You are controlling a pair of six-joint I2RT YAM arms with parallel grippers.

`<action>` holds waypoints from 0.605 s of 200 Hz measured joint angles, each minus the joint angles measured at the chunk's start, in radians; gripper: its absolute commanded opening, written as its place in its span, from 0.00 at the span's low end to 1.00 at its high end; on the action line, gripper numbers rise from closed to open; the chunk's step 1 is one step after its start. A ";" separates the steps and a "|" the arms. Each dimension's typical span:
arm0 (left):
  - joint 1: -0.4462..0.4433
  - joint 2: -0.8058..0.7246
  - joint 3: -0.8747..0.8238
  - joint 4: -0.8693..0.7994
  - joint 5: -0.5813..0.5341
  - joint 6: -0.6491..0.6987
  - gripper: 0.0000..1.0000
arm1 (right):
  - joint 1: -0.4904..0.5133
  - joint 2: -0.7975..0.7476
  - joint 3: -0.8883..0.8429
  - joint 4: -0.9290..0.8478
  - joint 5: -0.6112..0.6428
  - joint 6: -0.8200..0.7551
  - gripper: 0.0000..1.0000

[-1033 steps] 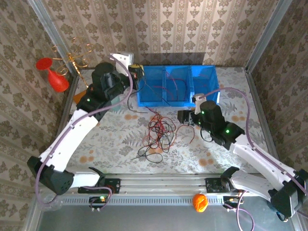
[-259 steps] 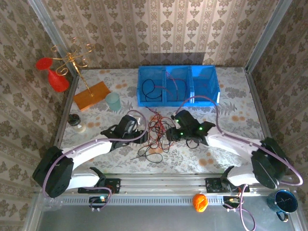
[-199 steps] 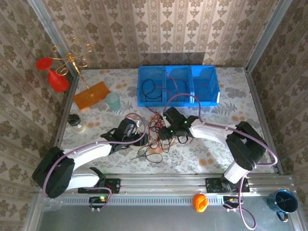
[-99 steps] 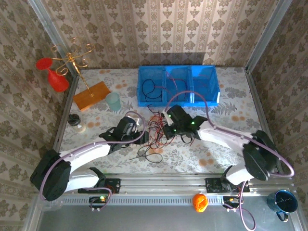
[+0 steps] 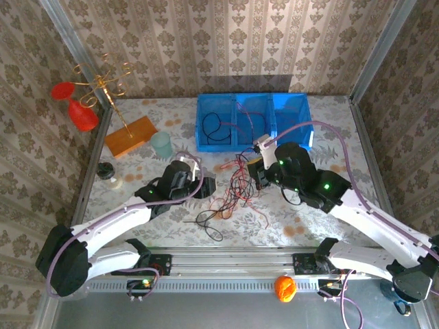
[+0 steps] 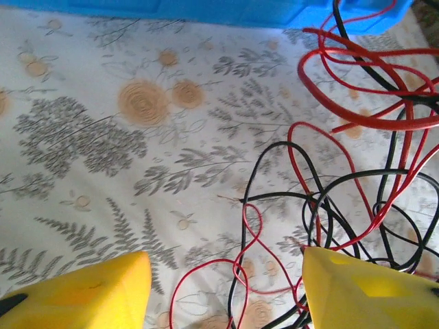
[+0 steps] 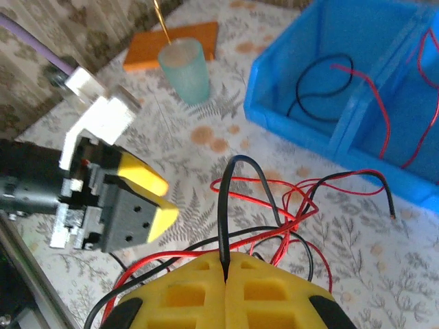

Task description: Untangle the cables

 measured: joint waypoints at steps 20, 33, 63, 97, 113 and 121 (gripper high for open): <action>-0.011 0.009 0.032 0.021 0.027 -0.015 0.67 | 0.006 -0.002 0.010 0.003 0.021 -0.021 0.00; -0.016 0.008 0.044 0.039 0.045 -0.024 0.70 | 0.007 0.017 0.011 0.003 0.039 -0.033 0.00; -0.028 -0.014 0.051 0.056 0.057 -0.039 0.78 | 0.009 0.095 -0.018 0.032 0.105 -0.058 0.00; -0.031 -0.013 0.050 0.097 0.076 -0.064 0.78 | 0.010 0.144 -0.096 0.065 0.128 -0.050 0.00; -0.039 0.021 0.045 0.142 0.089 -0.081 0.78 | 0.009 0.157 -0.106 0.081 0.129 -0.045 0.00; -0.046 0.046 0.044 0.166 0.098 -0.090 0.77 | 0.010 0.162 -0.106 0.091 0.128 -0.043 0.00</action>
